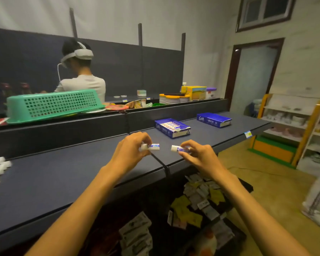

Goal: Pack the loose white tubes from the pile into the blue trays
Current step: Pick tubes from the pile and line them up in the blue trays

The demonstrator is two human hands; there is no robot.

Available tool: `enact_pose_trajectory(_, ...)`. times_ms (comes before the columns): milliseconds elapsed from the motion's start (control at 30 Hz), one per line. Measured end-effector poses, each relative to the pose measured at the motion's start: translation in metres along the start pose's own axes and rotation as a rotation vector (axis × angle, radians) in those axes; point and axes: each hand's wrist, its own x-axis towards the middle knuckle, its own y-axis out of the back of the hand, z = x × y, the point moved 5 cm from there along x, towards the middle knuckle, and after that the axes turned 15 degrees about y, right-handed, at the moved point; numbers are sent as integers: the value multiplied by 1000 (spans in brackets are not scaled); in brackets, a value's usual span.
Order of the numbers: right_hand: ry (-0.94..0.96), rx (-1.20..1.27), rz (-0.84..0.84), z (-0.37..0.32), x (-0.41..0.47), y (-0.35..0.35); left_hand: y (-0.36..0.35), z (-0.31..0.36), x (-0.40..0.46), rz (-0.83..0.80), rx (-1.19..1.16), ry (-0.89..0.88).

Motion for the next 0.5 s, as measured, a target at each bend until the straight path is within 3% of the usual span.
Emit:
enact_pose_trajectory(233,76,-86,47,99,21,23,-68,21,69,10,23,18)
enact_pose_trajectory(500,80,-49,-46,205,81,25,-117,18,159,46,46,109)
